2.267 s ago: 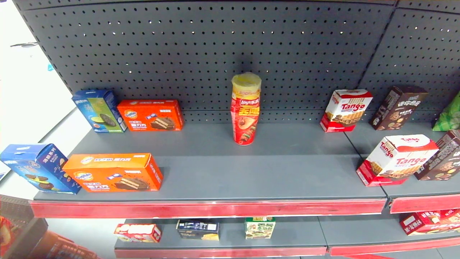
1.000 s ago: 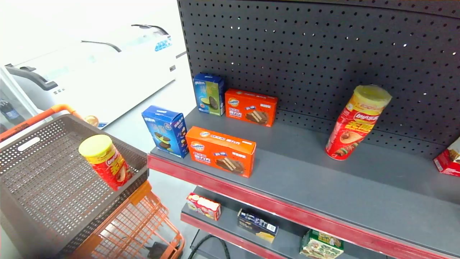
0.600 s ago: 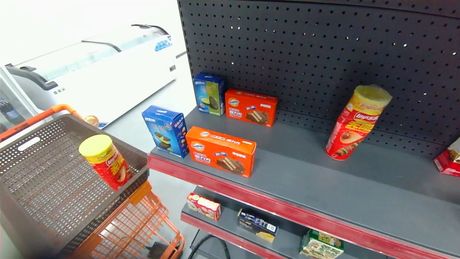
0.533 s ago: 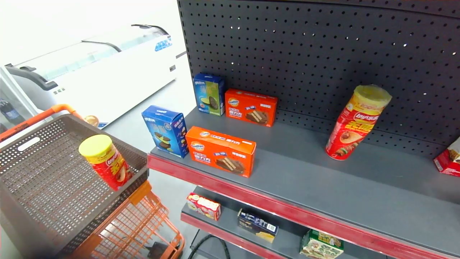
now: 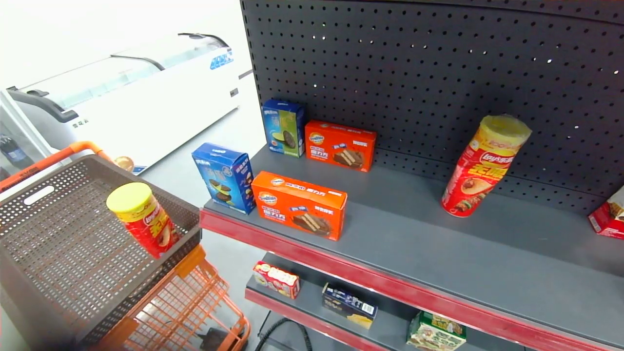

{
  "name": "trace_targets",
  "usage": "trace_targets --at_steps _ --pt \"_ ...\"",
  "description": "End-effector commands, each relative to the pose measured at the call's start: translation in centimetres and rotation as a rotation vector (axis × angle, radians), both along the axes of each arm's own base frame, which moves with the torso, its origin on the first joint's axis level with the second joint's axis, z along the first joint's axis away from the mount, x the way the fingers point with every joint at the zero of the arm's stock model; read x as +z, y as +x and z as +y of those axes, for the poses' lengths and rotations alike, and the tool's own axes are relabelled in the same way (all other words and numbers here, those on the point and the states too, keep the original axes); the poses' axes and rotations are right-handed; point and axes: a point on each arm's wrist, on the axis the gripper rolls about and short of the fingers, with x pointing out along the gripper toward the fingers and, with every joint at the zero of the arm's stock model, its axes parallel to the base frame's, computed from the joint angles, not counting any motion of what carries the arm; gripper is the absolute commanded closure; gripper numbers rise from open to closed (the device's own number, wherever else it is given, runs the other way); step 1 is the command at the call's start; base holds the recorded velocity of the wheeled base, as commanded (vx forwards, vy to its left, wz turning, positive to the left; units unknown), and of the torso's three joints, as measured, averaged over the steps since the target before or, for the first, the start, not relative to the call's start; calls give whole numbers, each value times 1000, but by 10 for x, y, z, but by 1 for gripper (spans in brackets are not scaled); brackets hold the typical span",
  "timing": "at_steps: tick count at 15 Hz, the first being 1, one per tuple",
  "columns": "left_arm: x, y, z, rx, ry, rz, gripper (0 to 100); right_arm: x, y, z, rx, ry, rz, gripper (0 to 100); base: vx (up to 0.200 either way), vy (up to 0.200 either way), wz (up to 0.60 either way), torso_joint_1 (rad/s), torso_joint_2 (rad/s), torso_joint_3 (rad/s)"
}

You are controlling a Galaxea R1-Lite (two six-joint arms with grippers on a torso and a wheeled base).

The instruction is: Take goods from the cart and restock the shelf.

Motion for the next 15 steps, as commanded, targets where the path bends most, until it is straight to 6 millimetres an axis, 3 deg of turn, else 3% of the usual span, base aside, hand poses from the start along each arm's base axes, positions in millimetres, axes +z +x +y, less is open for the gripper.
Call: trace_targets --at_steps 1,6,8,15 --pt "-8 42 11 29 49 189 0 0 0 0 0 0 1 0 0 0 0 0 0 0" --pt "-12 102 24 39 74 132 0 0 0 0 0 0 1 0 0 0 0 0 0 0" --pt "-25 129 34 65 72 104 0 0 0 0 0 0 1 0 0 0 0 0 0 0" --pt "-55 192 42 67 -20 39 0 0 0 0 0 0 1 0 0 0 0 0 0 0"
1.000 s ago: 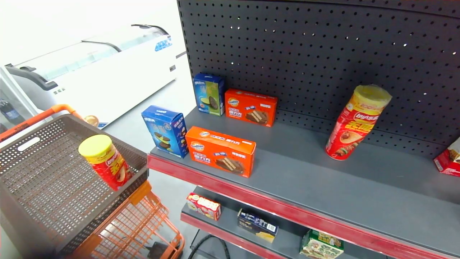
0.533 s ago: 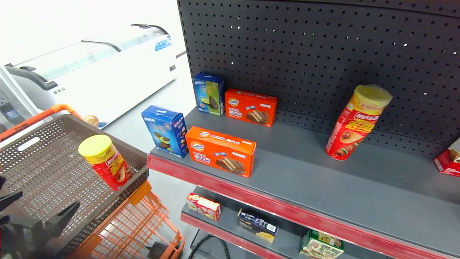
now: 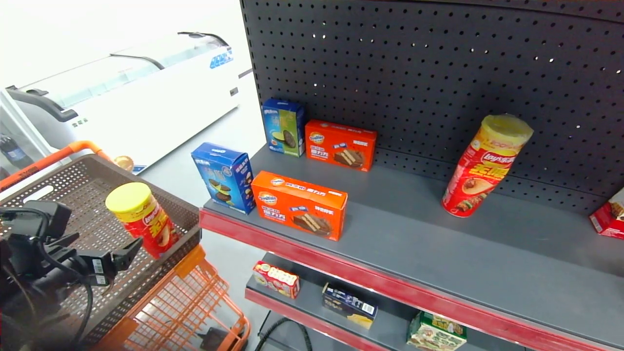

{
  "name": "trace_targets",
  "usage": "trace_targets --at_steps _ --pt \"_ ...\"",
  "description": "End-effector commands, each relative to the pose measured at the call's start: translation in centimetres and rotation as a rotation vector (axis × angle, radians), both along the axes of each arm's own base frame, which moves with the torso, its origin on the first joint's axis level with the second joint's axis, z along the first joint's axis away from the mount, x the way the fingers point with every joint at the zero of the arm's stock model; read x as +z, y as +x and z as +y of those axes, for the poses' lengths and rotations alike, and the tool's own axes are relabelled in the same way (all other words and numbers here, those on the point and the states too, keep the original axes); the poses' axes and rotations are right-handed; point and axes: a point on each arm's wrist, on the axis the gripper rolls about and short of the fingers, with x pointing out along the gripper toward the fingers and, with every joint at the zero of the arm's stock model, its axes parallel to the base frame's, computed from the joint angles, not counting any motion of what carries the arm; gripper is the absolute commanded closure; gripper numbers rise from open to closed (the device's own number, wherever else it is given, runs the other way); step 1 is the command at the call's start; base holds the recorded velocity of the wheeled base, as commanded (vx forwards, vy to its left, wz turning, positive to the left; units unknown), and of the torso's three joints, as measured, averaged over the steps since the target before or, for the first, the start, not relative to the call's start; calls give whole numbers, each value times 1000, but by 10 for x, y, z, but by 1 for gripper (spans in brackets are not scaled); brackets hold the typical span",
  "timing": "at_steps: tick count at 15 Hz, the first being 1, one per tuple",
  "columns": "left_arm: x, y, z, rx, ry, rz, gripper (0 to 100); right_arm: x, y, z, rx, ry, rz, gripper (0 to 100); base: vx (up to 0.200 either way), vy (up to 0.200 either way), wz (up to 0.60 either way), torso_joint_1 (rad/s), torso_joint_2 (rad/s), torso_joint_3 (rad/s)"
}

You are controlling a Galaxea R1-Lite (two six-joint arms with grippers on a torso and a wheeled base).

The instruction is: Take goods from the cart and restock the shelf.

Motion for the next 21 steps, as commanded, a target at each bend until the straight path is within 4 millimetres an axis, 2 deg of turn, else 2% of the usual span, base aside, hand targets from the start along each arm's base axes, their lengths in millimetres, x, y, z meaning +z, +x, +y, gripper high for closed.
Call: trace_targets --at_steps 1,2,3,4,6,12,15,16,21 --pt "-27 33 3 -7 -47 62 0 0 0 0 1 0 1 0 0 0 0 0 0 0" --pt "-29 45 4 -11 -53 39 0 0 0 0 1 0 1 0 0 0 0 0 0 0" --pt "-29 47 4 -11 -55 35 0 0 0 0 1 0 1 0 0 0 0 0 0 0" --pt "-32 68 6 -16 -71 -5 0 0 0 0 1 0 1 0 0 0 0 0 0 0" --pt "-37 86 10 -15 -69 -33 0 0 0 0 1 0 1 0 0 0 0 0 0 0" --pt "-51 120 15 -18 -59 -92 0 0 0 0 1 0 1 0 0 0 0 0 0 0" --pt "-56 129 17 -18 -57 -98 0 0 0 0 1 0 1 0 0 0 0 0 0 0" --pt "-55 132 18 -19 -56 -107 100 0 0 0 1 0 1 0 0 0 0 0 0 0" --pt "-49 136 14 -33 -47 -140 100 0 0 0 1 0 1 0 0 0 0 0 0 0"
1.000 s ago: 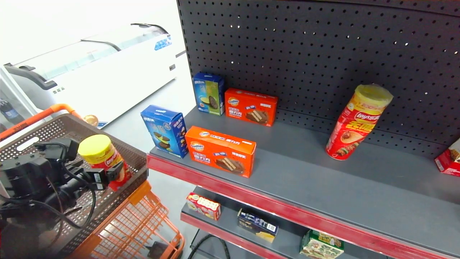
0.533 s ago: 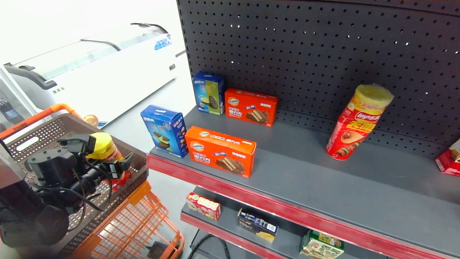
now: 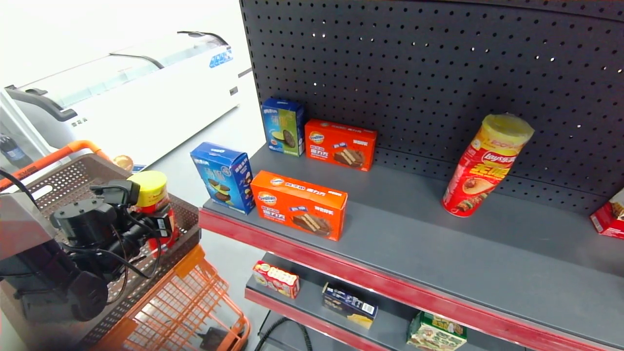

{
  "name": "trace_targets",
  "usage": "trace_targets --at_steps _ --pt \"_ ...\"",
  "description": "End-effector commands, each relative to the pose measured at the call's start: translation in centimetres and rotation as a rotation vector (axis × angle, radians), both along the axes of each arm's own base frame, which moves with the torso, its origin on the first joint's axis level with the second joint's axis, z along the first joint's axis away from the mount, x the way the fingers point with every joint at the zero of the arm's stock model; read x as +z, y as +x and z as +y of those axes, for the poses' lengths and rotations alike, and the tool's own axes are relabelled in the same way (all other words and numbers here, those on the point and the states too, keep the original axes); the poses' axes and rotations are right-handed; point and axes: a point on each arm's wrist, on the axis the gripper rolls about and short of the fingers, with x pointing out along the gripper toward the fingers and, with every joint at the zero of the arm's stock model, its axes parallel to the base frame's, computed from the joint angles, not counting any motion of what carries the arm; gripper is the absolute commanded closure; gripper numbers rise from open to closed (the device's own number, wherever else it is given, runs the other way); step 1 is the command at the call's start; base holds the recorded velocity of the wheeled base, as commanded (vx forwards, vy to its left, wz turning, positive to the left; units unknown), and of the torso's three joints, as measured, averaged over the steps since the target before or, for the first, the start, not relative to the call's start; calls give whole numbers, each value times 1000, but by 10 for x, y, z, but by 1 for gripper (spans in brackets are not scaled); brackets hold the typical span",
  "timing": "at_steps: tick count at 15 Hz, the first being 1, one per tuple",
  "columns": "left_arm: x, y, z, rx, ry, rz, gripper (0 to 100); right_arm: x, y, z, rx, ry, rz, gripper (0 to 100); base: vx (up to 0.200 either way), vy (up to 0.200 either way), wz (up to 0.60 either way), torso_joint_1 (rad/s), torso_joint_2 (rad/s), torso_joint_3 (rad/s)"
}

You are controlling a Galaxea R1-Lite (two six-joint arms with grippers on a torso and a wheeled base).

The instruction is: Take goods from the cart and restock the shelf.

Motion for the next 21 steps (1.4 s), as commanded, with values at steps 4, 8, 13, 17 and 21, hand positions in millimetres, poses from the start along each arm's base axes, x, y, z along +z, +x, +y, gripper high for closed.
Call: trace_targets --at_steps 4,8,13,17,21 --pt "40 -11 -9 -20 20 -130 100 0 0 0 1 0 1 0 0 0 0 0 0 0" --pt "108 -53 -18 -48 17 -195 100 0 0 0 1 0 1 0 0 0 0 0 0 0" --pt "136 -80 -47 -186 14 -250 100 0 0 0 1 0 1 0 0 0 0 0 0 0" --pt "137 -99 -63 -317 -2 -226 100 0 0 0 1 0 1 0 0 0 0 0 0 0" --pt "141 -146 -79 -511 -48 -173 100 0 0 0 1 0 1 0 0 0 0 0 0 0"
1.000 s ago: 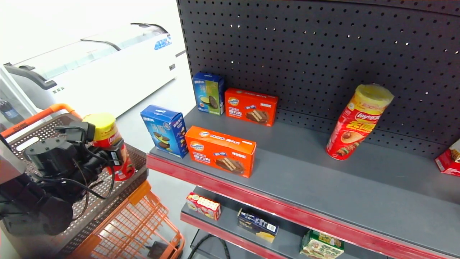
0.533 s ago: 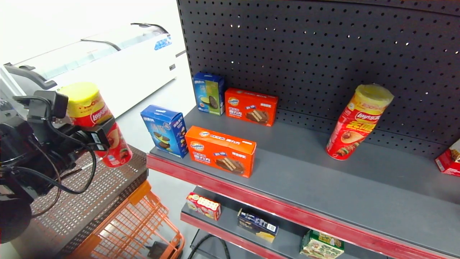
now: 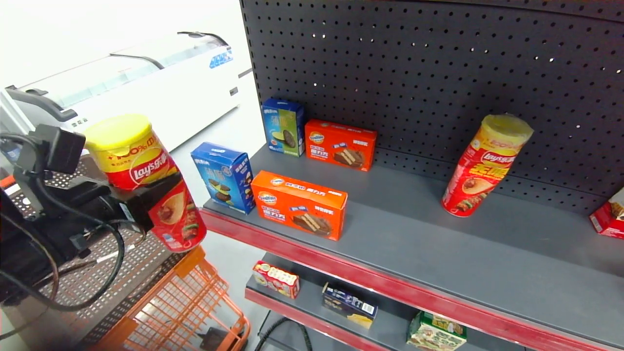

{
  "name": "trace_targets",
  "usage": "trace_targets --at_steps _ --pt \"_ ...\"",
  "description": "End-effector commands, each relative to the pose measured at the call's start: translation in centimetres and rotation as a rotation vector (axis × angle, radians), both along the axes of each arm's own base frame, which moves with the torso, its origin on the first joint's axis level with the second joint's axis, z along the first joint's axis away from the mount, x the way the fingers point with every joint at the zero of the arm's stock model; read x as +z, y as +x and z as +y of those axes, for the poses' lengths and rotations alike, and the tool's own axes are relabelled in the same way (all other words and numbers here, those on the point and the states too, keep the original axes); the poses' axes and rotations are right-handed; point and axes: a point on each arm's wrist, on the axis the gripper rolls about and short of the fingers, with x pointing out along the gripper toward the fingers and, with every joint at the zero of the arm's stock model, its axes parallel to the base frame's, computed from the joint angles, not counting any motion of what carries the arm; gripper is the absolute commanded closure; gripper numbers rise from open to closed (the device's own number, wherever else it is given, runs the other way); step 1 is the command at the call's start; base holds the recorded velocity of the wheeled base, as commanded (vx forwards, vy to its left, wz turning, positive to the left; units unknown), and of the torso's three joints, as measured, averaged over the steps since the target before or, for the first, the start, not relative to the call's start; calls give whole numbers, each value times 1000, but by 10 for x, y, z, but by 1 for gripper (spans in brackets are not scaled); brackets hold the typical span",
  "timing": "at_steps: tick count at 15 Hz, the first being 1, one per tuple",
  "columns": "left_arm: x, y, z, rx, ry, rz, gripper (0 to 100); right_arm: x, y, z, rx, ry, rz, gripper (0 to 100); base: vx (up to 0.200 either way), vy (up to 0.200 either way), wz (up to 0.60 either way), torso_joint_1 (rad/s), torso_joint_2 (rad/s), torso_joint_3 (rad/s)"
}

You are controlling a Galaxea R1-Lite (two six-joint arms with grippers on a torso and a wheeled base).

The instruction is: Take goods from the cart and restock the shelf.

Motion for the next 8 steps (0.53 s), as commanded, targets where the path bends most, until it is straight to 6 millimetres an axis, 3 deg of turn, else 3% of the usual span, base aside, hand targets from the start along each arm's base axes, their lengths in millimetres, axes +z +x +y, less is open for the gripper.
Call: trace_targets --at_steps 1,3,8 --pt "12 -27 -3 -62 -1 -46 100 0 0 0 1 0 1 0 0 0 0 0 0 0" --pt "8 -27 -4 -100 16 -39 100 0 0 0 1 0 1 0 0 0 0 0 0 0" --pt "11 -32 -44 -311 -9 -34 100 0 0 0 1 0 1 0 0 0 0 0 0 0"
